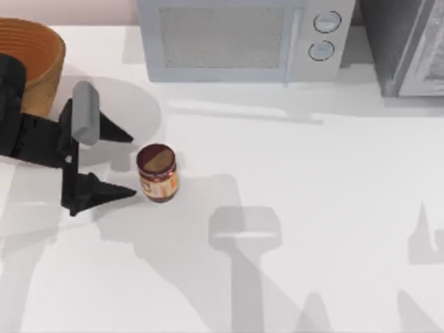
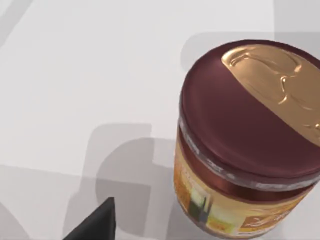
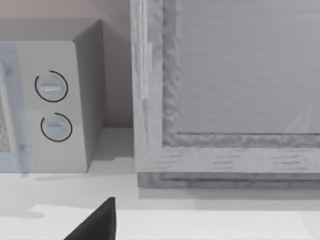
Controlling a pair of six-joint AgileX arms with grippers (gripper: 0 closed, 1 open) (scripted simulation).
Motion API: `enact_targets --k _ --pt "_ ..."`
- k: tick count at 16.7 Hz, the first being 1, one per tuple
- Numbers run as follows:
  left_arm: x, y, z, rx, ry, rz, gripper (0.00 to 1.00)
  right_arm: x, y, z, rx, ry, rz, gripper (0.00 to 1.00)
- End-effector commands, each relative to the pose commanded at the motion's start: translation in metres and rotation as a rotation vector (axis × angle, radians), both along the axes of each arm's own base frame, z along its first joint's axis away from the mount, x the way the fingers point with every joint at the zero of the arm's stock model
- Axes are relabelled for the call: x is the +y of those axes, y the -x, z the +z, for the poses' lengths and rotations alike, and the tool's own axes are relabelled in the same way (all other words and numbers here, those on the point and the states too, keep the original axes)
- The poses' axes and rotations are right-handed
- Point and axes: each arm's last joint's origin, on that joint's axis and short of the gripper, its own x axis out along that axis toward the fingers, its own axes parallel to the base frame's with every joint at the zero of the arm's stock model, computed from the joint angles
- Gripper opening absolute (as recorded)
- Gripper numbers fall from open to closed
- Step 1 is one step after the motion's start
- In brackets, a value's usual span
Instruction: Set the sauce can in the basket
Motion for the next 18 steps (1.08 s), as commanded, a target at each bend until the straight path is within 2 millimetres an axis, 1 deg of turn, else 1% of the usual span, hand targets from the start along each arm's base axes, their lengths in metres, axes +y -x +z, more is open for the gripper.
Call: enact_targets --k 5,7,10,12,15,18 --pt "0.002 0.000 0.000 0.000 -0.001 0.006 1.00 0.000 0.000 0.000 0.000 0.000 0.000 1.00" --pt "-0.001 0.000 0.001 -0.001 0.000 0.004 1.00 0.000 0.000 0.000 0.000 0.000 0.000 1.00" --pt "-0.016 -0.001 0.001 -0.002 0.001 0.000 1.00 0.000 0.000 0.000 0.000 0.000 0.000 1.00" --pt "-0.029 -0.002 -0.004 -0.001 0.001 -0.001 1.00 0.000 0.000 0.000 0.000 0.000 0.000 1.00" --pt "-0.046 -0.005 -0.018 0.000 0.000 -0.002 1.00 0.000 0.000 0.000 0.000 0.000 0.000 1.00" --pt "-0.056 -0.007 -0.035 0.000 0.000 -0.001 1.00 0.000 0.000 0.000 0.000 0.000 0.000 1.00"
